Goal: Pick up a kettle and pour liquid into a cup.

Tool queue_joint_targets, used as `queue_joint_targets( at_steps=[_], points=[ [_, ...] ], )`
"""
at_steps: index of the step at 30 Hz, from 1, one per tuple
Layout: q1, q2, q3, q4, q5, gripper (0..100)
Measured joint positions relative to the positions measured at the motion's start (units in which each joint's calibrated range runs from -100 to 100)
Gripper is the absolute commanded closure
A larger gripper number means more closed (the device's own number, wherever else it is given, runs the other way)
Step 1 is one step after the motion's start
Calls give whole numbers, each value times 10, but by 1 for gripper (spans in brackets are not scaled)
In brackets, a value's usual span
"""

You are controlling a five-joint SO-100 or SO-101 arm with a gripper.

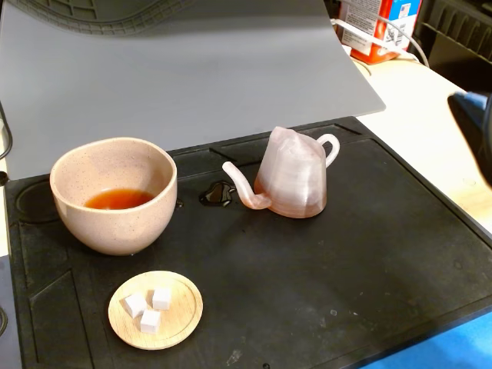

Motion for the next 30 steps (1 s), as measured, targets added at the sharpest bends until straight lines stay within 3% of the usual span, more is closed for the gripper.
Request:
queue_joint_targets(
  at_steps=[7, 8, 10, 11, 15, 26, 30],
  points=[
    [-1, -152, 6, 207, -13, 100],
    [-1, -199, 6, 291, -18, 100],
    [-1, -227, 6, 327, -19, 100],
    [-1, -281, 6, 435, -19, 100],
    [0, -304, 6, 577, -24, 100],
    [-8, -310, 6, 874, -25, 100],
    [-50, -310, 6, 897, -24, 100]
  ],
)
